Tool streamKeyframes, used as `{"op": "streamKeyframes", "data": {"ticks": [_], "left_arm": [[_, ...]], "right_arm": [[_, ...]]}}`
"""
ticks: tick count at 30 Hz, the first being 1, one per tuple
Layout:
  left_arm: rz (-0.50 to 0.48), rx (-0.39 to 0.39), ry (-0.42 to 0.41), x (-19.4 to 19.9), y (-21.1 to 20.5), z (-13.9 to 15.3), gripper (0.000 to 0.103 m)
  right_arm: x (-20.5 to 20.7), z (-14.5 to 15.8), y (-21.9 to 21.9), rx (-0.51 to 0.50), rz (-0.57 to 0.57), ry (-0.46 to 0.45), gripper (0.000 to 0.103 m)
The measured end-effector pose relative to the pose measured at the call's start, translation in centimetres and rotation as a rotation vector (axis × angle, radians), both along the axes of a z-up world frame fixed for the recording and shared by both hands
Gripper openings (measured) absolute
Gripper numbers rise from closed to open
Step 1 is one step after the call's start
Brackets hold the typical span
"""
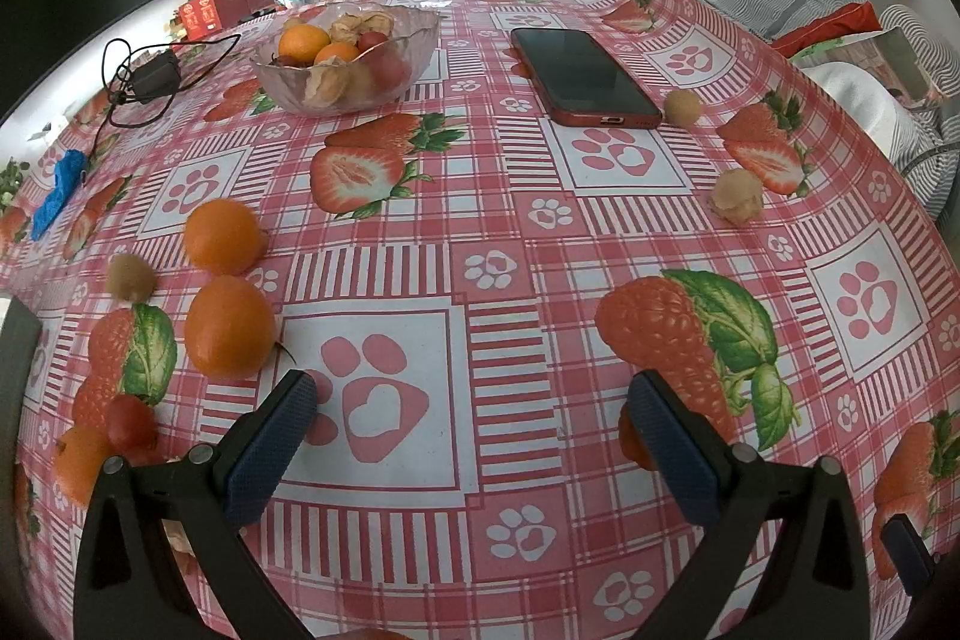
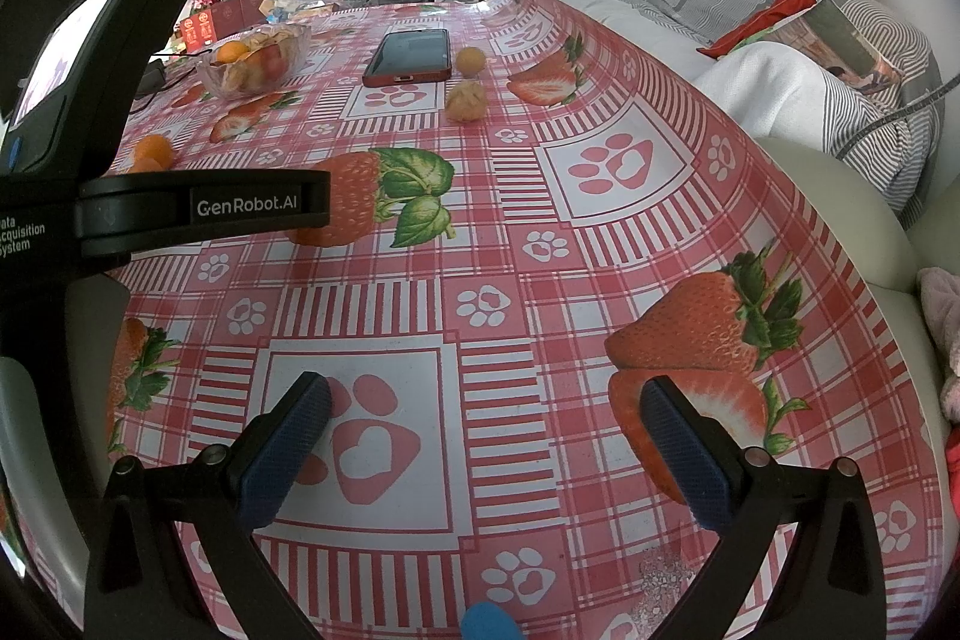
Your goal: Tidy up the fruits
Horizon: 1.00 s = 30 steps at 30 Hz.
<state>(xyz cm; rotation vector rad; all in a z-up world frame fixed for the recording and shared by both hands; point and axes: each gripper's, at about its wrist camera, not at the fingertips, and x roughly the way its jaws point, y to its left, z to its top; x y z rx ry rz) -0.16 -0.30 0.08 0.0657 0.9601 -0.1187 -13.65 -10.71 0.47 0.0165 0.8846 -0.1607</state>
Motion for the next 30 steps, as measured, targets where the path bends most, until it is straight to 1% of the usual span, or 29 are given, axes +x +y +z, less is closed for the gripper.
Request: {"op": "streamKeyframes", "data": {"ticks": [25,26,29,30], "left_arm": [[0.000,0.001,0.002,0.02,0.02,0.00,0.103],[-0.006,0.005,0.005,0.04,0.11,-0.02,0.103],[-0.063,0.015,0.049,-0.09,0.29,0.20,0.103],[-0.069,0.001,0.048,-0.39,0.53,0.56,0.103]], "right_arm": [[0.00,0.02,-0.02,0.000,0.000,0.000,0.103],[0.00,0.02,-0.02,0.000,0.000,0.000,0.103],[0.00,0.02,-0.02,0.000,0.000,0.000,0.103],[0.01,0.03,-0.02,0.000,0.000,0.000,0.103]]}}
